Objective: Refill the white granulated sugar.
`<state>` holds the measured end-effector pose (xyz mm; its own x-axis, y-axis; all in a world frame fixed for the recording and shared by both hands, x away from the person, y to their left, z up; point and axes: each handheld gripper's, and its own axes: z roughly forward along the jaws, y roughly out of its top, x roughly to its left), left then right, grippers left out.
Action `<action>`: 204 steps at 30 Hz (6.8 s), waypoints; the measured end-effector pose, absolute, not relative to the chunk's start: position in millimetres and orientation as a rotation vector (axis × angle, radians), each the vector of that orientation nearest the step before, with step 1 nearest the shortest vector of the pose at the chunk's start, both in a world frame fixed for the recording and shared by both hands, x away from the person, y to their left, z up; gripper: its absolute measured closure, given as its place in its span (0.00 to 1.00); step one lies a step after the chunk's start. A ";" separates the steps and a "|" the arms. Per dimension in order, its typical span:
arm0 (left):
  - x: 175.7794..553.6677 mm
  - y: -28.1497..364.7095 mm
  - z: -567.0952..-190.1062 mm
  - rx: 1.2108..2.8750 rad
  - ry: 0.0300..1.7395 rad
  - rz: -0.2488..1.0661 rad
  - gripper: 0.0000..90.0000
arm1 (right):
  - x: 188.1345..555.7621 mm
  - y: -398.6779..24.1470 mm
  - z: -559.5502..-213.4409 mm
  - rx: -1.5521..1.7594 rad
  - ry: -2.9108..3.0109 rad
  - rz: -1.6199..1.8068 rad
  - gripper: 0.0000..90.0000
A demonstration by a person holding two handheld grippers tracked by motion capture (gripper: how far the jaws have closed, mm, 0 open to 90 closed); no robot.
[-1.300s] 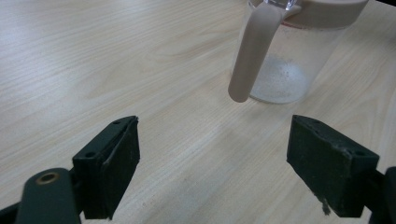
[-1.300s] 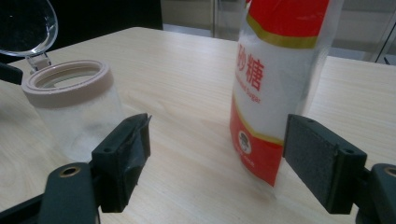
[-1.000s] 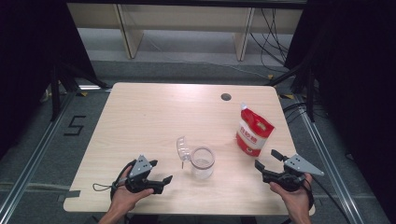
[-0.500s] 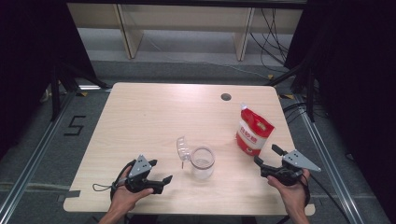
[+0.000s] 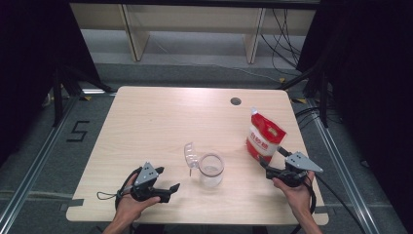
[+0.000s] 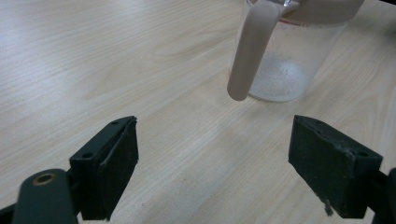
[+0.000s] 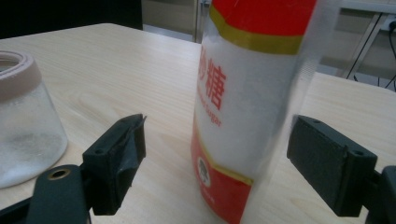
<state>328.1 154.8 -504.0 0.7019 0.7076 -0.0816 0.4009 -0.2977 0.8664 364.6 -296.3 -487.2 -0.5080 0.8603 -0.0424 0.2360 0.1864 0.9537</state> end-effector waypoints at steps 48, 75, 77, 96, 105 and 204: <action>327.3 153.4 -504.7 1.935 0.849 0.386 0.17 | 406.9 -293.2 -510.4 1.012 1.868 1.450 0.36; 327.1 151.7 -505.3 1.932 0.852 0.380 0.17 | 417.7 -297.1 -514.2 0.953 1.825 1.463 0.43; 327.1 151.7 -505.3 1.931 0.853 0.380 0.17 | 415.9 -295.7 -514.5 0.996 1.822 1.471 0.44; 327.2 151.5 -505.5 1.937 0.838 0.378 0.17 | 416.6 -294.8 -515.0 0.991 1.811 1.513 0.45; 327.6 151.7 -505.3 1.942 0.828 0.377 0.17 | 420.4 -296.2 -515.4 0.927 1.805 1.480 0.46; 325.7 154.1 -504.3 1.943 0.839 0.383 0.18 | 373.0 -270.5 -473.5 0.534 1.900 1.305 0.58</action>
